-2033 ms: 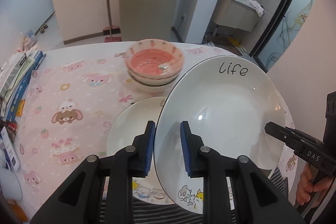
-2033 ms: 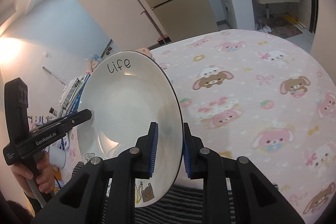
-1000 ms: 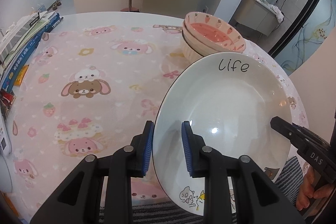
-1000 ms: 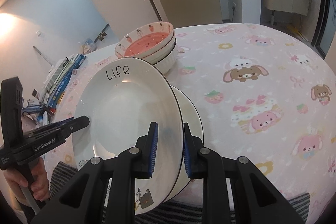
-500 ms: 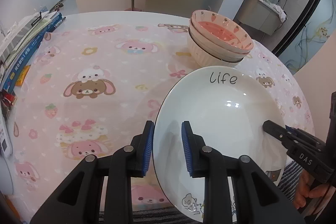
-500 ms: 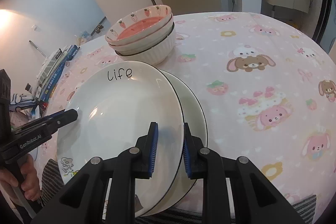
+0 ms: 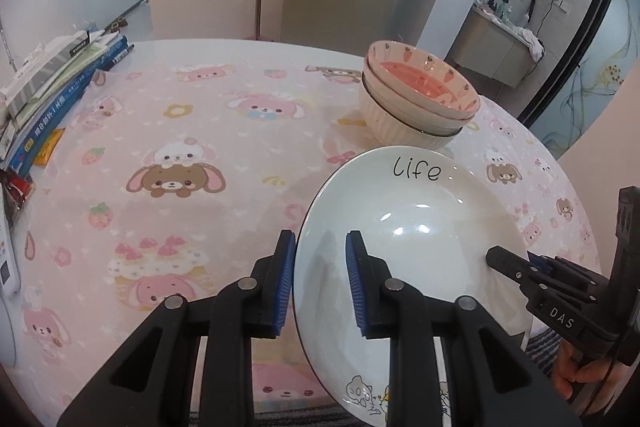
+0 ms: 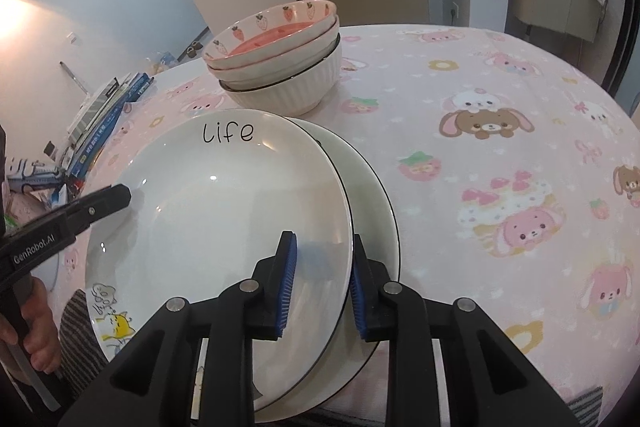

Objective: Organize plates and bowls
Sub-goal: 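Carry the held plate over the other white Life plate, then lower the held plate onto the other plate and open both grippers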

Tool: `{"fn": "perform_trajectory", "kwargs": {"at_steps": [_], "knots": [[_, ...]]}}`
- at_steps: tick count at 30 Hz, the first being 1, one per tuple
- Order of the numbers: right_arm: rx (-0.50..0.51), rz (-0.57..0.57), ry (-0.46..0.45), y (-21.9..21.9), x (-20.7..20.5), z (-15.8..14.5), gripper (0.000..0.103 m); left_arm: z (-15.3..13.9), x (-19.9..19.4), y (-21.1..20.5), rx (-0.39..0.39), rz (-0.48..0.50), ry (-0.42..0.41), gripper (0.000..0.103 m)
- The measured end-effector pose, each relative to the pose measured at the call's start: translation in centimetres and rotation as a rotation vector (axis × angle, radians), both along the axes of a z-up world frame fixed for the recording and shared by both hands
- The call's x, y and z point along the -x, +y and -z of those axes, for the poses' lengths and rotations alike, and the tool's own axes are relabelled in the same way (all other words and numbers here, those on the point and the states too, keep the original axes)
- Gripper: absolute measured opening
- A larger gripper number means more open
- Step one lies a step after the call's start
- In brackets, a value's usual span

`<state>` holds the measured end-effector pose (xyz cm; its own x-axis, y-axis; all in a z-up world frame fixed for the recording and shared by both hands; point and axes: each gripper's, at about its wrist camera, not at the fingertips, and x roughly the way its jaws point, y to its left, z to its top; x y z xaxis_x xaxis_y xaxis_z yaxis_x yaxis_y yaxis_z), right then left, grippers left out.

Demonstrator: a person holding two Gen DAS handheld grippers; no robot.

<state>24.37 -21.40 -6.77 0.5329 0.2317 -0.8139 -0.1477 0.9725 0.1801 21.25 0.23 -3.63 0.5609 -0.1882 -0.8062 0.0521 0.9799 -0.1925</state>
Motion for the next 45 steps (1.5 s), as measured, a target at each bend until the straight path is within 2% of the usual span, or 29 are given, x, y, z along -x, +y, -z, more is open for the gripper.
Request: {"fn": "perform_trajectory", "kwargs": {"at_steps": [1, 4, 7, 15, 17, 21, 23, 25, 26, 28, 31, 34, 36, 45], "knots": [[0.024, -0.004, -0.015, 0.3, 0.2, -0.1, 0.028, 0.0, 0.1, 0.1, 0.0, 0.0, -0.009, 0.022], [0.085, -0.011, -0.055, 0.8, 0.6, -0.2, 0.029, 0.3, 0.2, 0.2, -0.027, -0.017, -0.042, 0.008], [0.125, -0.021, -0.077, 1.2, 0.9, -0.2, 0.029, 0.4, 0.3, 0.5, -0.016, -0.007, -0.048, 0.007], [0.26, -0.05, -0.14, 2.4, 1.9, -0.1, 0.029, 0.4, 1.1, -0.1, -0.075, 0.019, -0.088, 0.007], [0.324, -0.061, -0.168, 2.9, 2.3, -0.1, 0.029, 0.5, 1.1, -0.1, -0.077, 0.034, -0.093, 0.007], [0.331, -0.067, -0.171, 2.9, 2.4, -0.2, 0.028, 1.0, 1.1, 0.0, -0.053, 0.059, -0.098, 0.008], [0.338, -0.074, -0.172, 2.9, 2.4, -0.2, 0.028, 1.2, 1.1, -0.4, -0.07, 0.066, -0.097, 0.017], [0.345, -0.078, -0.174, 3.0, 2.5, -0.3, 0.027, 1.6, 0.9, -0.6, -0.051, 0.082, -0.071, 0.029], [0.35, -0.082, -0.175, 3.0, 2.6, -0.3, 0.027, 1.8, 0.9, -0.7, -0.035, 0.091, -0.06, 0.03], [0.356, -0.086, -0.174, 3.0, 2.7, -0.3, 0.027, 2.0, 1.0, -0.8, -0.021, 0.101, -0.046, 0.029], [0.344, -0.085, -0.169, 2.8, 2.6, -0.3, 0.026, 1.8, 1.2, -0.7, -0.046, 0.075, -0.053, 0.018], [0.325, -0.088, -0.163, 2.4, 2.6, -0.5, 0.023, 1.6, 1.1, 0.3, 0.014, 0.06, -0.035, 0.012], [0.32, -0.091, -0.16, 2.3, 2.6, -0.5, 0.023, 1.7, 1.0, 0.5, 0.03, 0.062, -0.029, 0.012], [0.277, -0.086, -0.149, 1.6, 2.4, -0.7, 0.021, 1.9, 1.6, -0.5, -0.044, 0.049, -0.083, 0.014]]}}
